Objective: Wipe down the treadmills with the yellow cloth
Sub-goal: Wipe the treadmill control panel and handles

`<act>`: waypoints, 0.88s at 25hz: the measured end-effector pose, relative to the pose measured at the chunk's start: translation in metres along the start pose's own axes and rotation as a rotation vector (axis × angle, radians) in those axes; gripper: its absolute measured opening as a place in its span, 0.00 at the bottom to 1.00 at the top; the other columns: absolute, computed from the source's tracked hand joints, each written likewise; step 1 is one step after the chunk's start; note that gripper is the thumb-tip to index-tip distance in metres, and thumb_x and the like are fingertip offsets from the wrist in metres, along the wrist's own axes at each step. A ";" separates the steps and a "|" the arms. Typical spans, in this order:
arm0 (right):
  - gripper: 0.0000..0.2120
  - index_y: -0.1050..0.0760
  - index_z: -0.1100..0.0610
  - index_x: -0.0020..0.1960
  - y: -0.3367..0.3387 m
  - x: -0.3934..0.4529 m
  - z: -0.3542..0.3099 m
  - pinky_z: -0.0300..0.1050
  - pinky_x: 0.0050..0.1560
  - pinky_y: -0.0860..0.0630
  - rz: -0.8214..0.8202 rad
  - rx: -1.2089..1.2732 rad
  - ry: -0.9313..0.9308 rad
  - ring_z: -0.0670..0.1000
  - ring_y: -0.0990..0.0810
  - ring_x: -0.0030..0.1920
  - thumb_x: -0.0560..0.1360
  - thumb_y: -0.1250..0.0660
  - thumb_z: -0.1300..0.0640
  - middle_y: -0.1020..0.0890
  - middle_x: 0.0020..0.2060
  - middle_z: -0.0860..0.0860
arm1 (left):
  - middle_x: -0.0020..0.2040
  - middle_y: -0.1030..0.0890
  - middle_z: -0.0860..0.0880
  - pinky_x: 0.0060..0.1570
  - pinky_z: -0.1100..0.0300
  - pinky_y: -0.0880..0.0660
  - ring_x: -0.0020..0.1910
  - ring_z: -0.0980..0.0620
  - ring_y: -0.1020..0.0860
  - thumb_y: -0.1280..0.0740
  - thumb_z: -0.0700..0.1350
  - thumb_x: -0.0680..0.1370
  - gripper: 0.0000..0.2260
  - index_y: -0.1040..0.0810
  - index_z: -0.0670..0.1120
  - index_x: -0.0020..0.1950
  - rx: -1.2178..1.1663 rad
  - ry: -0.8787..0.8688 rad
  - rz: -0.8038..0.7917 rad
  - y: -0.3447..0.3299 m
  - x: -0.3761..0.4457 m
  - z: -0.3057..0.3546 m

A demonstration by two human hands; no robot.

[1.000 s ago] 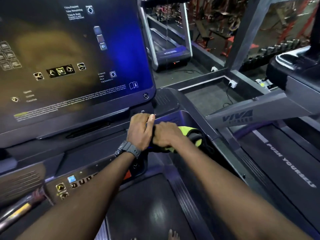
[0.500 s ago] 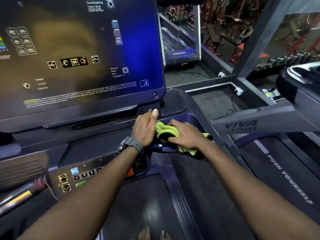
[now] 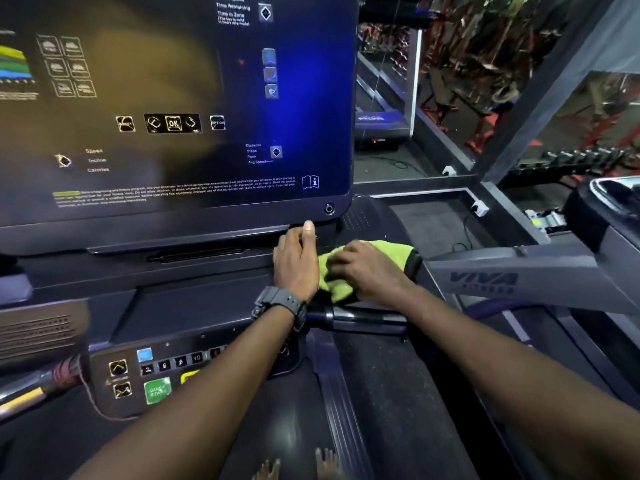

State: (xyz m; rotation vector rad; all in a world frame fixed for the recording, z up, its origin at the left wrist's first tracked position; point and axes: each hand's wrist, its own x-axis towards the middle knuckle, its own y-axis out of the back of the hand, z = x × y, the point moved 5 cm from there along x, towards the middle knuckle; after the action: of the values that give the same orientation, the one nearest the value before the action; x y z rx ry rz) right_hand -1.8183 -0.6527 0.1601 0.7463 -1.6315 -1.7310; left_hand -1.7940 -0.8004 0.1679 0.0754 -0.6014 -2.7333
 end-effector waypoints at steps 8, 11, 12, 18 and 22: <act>0.12 0.18 0.45 0.50 0.015 0.009 0.035 0.49 0.40 0.26 -0.190 -0.084 0.266 0.53 0.25 0.46 0.69 0.33 0.56 0.20 0.44 0.45 | 0.52 0.22 0.44 0.60 0.50 0.32 0.56 0.43 0.27 0.49 0.57 0.83 0.18 0.26 0.47 0.51 0.144 -0.086 -0.048 -0.039 -0.007 0.019; 0.11 0.17 0.46 0.45 -0.005 -0.029 0.044 0.48 0.39 0.24 -0.283 -0.076 0.539 0.54 0.22 0.45 0.66 0.31 0.59 0.18 0.42 0.43 | 0.51 0.23 0.47 0.58 0.52 0.32 0.54 0.46 0.27 0.52 0.60 0.80 0.23 0.25 0.46 0.56 0.158 -0.140 0.006 -0.045 -0.019 0.010; 0.15 0.17 0.45 0.45 -0.002 -0.033 0.067 0.48 0.41 0.23 -0.322 -0.062 0.526 0.54 0.21 0.47 0.65 0.32 0.61 0.17 0.43 0.43 | 0.50 0.24 0.48 0.57 0.53 0.32 0.53 0.47 0.26 0.52 0.61 0.80 0.24 0.26 0.47 0.56 0.160 -0.148 0.012 -0.044 -0.022 0.010; 0.26 0.21 0.46 0.61 0.018 0.005 0.074 0.46 0.52 0.28 0.058 0.054 -0.001 0.54 0.27 0.53 0.67 0.29 0.65 0.21 0.60 0.43 | 0.51 0.23 0.49 0.57 0.54 0.32 0.54 0.47 0.26 0.54 0.64 0.78 0.27 0.25 0.46 0.56 0.191 -0.141 0.070 -0.055 -0.021 0.011; 0.16 0.18 0.43 0.53 0.003 -0.044 0.078 0.40 0.45 0.28 -0.148 0.079 0.412 0.53 0.22 0.48 0.68 0.28 0.57 0.17 0.52 0.40 | 0.53 0.23 0.48 0.59 0.54 0.32 0.56 0.49 0.26 0.54 0.64 0.77 0.29 0.26 0.46 0.59 0.173 -0.138 0.064 -0.061 -0.018 0.015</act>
State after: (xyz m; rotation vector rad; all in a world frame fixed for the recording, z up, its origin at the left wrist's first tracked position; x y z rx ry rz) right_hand -1.8501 -0.5690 0.1679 1.1992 -1.3927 -1.4904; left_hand -1.7988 -0.7359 0.1560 -0.0895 -0.8632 -2.6340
